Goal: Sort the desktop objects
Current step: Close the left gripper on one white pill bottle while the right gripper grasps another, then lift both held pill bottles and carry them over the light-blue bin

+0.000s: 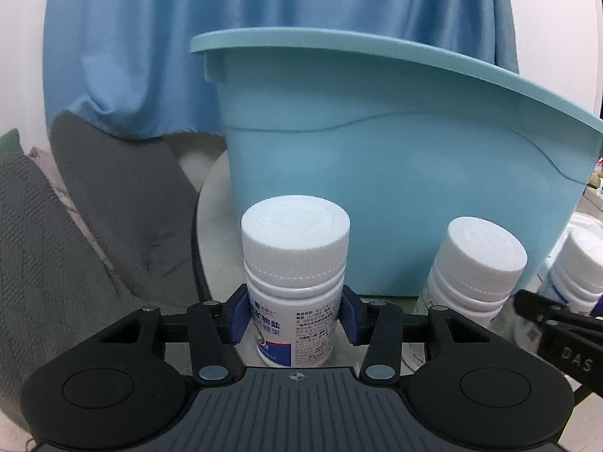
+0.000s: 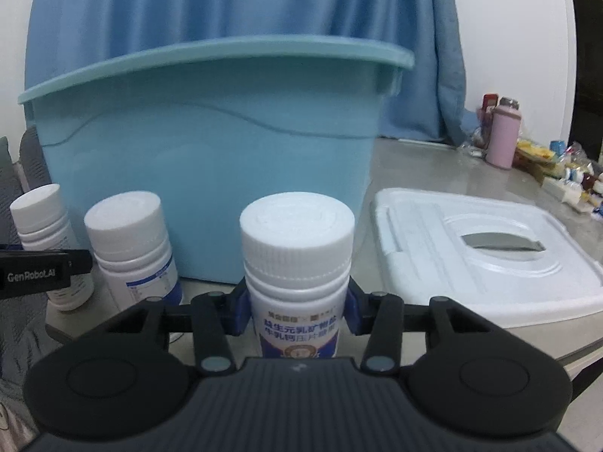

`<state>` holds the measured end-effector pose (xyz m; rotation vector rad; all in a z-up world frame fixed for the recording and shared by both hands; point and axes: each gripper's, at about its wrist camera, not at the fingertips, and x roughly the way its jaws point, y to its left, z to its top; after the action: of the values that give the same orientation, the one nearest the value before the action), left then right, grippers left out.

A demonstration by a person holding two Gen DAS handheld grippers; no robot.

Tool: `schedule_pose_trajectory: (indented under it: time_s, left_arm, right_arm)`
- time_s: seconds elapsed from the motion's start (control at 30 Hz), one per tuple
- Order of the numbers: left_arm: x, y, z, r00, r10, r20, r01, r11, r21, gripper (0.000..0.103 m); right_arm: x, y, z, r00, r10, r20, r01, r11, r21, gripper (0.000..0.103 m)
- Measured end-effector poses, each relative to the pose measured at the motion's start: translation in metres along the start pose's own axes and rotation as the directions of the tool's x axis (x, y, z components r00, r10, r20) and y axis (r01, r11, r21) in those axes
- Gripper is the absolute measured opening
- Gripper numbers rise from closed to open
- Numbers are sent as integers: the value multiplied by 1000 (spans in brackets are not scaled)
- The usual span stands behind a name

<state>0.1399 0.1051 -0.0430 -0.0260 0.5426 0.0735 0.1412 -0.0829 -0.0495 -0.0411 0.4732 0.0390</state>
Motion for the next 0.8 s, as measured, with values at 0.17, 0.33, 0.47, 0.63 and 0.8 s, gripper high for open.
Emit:
schedule_pose_trajectory:
  time_s: [0.17, 0.33, 0.47, 0.63, 0.8]
  left_arm:
    - [-27, -7, 5, 1000, 7, -8, -7, 1000, -23, 48]
    - [-67, -18, 7, 1000, 7, -17, -8, 999, -32, 48]
    - [-99, -28, 8, 1000, 6, -23, -7, 999, -34, 48]
    - [-135, -44, 11, 1000, -1, -21, 0, 1000, -25, 48]
    - [-161, -50, 27, 1000, -6, -5, 6, 1000, -28, 48]
  right_arm:
    - [-21, -10, 5, 1000, 10, -15, -9, 1000, 11, 48]
    - [-46, -21, 8, 999, 28, -31, -28, 1000, 6, 48]
    - [-71, -31, 14, 998, 52, -25, -52, 999, -3, 48]
    - [-96, -46, 28, 998, 66, -17, -66, 998, 2, 48]
    - [-120, -56, 43, 998, 58, 14, -58, 998, -16, 48]
